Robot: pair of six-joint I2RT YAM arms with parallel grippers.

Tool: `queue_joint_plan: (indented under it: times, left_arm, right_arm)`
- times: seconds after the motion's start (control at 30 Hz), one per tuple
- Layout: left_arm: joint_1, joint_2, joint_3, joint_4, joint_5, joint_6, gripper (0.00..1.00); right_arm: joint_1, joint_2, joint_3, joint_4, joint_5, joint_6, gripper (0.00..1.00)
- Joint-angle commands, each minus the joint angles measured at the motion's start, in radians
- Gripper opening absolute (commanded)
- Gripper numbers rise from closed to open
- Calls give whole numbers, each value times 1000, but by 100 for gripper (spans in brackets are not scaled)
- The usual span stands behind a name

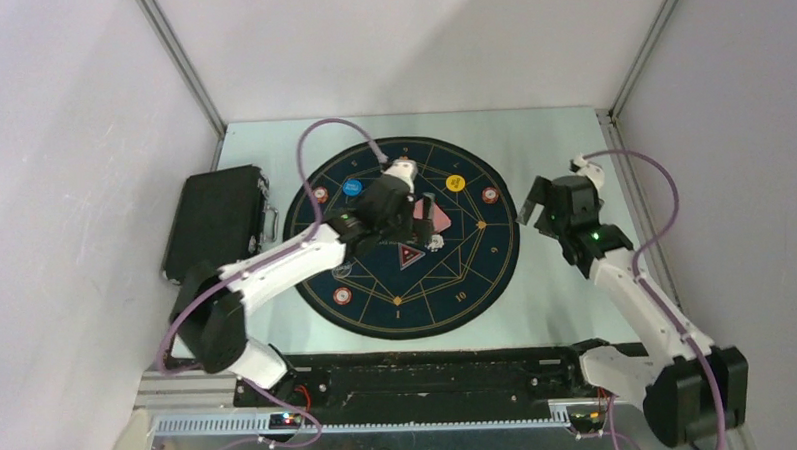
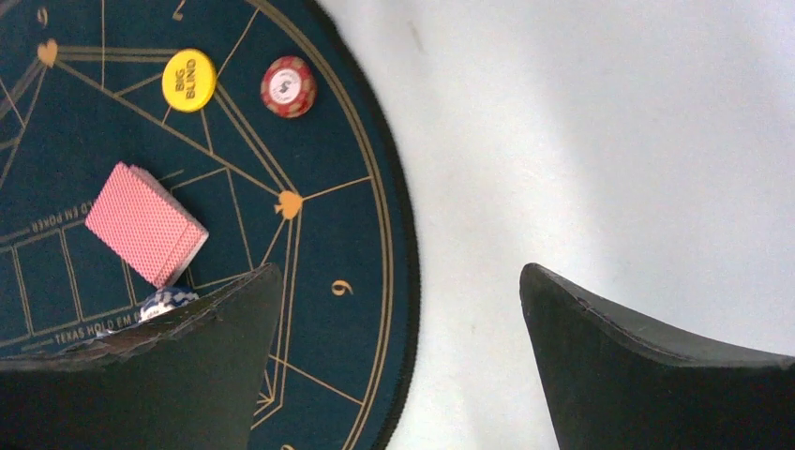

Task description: Distribute texas hold em gaming equipment

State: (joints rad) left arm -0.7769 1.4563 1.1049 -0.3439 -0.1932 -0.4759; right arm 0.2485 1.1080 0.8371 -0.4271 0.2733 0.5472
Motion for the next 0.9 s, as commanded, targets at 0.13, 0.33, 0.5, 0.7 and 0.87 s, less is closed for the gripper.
queue_joint_plan:
  times: [0.13, 0.33, 0.5, 0.7, 0.87]
  left_arm:
    - [-30, 259, 214, -18, 132, 51, 100]
    - [-40, 384, 333, -94, 99, 54, 100]
    - [-41, 436, 370, -134, 85, 71, 99]
    - [-44, 499, 398, -159, 103, 82, 93]
    - [-43, 538, 439, -190, 81, 99, 91]
  right_arm:
    - [-77, -215, -148, 168, 9, 80, 100]
    - [-95, -227, -167, 196, -14, 89, 100]
    - [-105, -215, -167, 198, -17, 95, 100]
    - [-116, -196, -168, 200, -19, 97, 100]
    - [-126, -190, -168, 201, -25, 98, 99]
